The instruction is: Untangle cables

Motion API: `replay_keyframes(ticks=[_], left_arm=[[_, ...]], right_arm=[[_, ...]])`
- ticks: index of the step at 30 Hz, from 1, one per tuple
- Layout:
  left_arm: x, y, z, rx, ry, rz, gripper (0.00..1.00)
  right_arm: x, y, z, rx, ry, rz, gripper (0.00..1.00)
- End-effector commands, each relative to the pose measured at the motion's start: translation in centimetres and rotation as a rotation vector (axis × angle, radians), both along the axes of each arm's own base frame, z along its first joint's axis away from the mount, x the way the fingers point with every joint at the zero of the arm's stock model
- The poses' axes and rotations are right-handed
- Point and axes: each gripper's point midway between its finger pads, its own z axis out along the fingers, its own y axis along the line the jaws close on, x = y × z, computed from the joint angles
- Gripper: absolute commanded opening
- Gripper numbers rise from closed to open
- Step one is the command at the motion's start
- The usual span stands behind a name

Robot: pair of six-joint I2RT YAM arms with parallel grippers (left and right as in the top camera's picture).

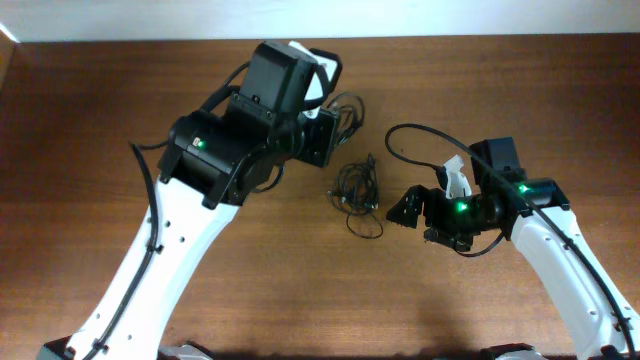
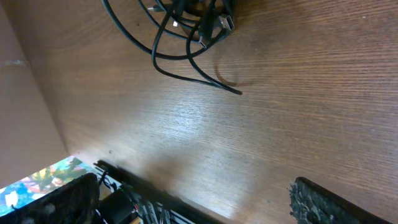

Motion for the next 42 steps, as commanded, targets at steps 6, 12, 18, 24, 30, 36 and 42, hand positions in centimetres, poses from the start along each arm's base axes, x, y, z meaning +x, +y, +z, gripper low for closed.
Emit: replay_keyframes(ticks=[6,12,18,24,30,36,42], left_arm=[[-0.2,-2.5,-8.8,-0.097,0.372,0.168,0.00],[-2.2,-5.8,-7.6,-0.269,0.494,0.059,0.00],[-3.8,-7.5,-6.5,-0.378,0.598,0.012,0.00],[-3.5,-7.2,-6.3,-0.402,0.611,0.014,0.00],[-2.7,-6.4,-6.0,-0.435,0.610,0.029,0.00],[0.9,0.2,-8.6,-0.228,0.480,0.280,0.00],[1.9,2.8,-9.2,-0.140,0.428,0.372,0.00]], right_arm=[[1.3,4.2,4.9,0.335,-0.131,0.112,0.98],[3.5,5.5,8.2,0.474,-0.221,0.107,0.98],[5.3,5.2,8.3,0.442,-0.266,0.049,0.98],[5.7,3.5,5.3,0.282,-0.203,-0.058,0.64],[5.2,1.4,2.5,0.125,-0.126,-0.142,0.42],[4.4,-0.1,0.8,0.016,-0.070,-0.189,0.42],[3.5,-3.0,-1.3,-0.167,-0.022,-0.254,0.44]])
